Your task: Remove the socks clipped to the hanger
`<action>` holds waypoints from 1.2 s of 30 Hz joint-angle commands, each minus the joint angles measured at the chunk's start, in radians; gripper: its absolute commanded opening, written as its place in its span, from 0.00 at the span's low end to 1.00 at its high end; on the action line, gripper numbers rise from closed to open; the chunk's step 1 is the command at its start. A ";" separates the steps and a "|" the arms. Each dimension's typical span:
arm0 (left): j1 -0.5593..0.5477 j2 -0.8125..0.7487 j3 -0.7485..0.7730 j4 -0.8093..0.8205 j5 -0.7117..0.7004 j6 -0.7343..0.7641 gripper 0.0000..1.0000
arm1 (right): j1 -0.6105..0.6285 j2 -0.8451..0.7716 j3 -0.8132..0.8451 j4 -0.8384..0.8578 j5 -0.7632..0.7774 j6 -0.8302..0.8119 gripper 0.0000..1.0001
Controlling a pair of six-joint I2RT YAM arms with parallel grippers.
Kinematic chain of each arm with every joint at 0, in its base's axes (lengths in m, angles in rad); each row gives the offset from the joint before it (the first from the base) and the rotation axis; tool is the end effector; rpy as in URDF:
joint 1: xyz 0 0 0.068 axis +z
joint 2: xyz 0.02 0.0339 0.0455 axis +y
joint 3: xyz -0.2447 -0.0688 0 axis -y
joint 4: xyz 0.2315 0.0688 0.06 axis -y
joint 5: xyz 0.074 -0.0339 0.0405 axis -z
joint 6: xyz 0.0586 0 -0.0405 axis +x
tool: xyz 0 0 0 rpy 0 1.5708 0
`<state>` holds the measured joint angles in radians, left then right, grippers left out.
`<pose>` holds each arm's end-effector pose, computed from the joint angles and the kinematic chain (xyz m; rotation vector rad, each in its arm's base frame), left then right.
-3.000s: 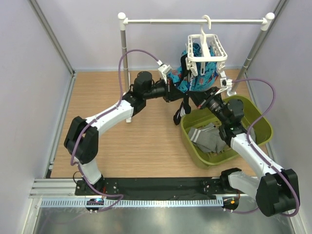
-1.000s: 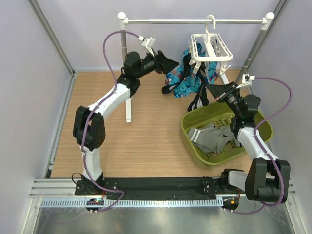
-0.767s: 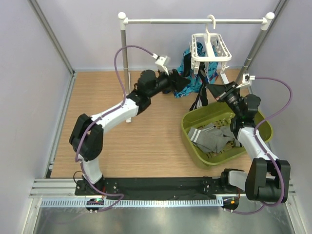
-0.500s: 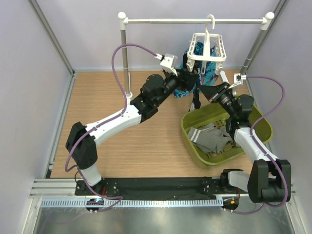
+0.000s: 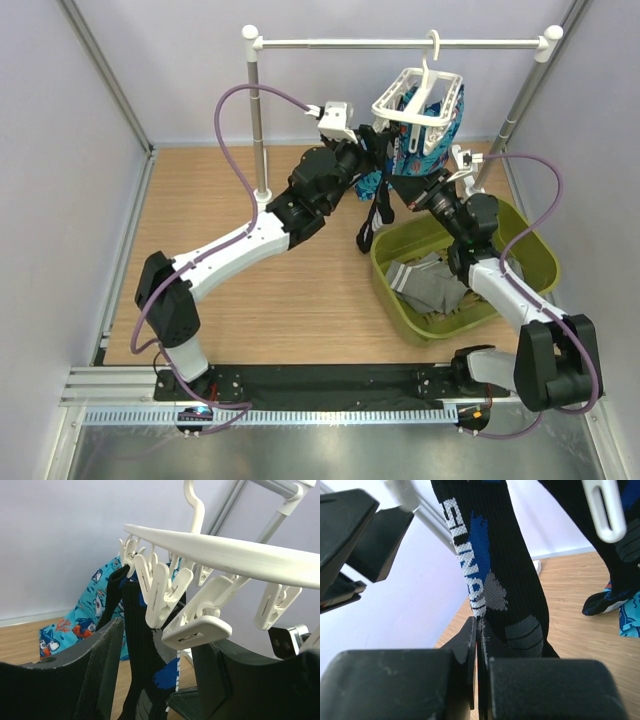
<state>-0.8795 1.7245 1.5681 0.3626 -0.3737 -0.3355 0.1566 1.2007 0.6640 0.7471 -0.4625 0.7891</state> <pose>0.2851 -0.3110 0.4048 0.0616 1.4196 -0.7575 0.2772 0.0702 0.3012 0.0486 1.4725 1.0929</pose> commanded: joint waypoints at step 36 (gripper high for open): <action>0.071 0.058 -0.068 0.397 0.033 0.038 0.79 | 0.073 0.168 0.068 0.209 0.105 -0.014 0.01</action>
<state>-0.7990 1.7893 1.4055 0.7216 -0.3649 -0.3595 0.2192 1.3636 0.6750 0.9401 -0.3618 0.8368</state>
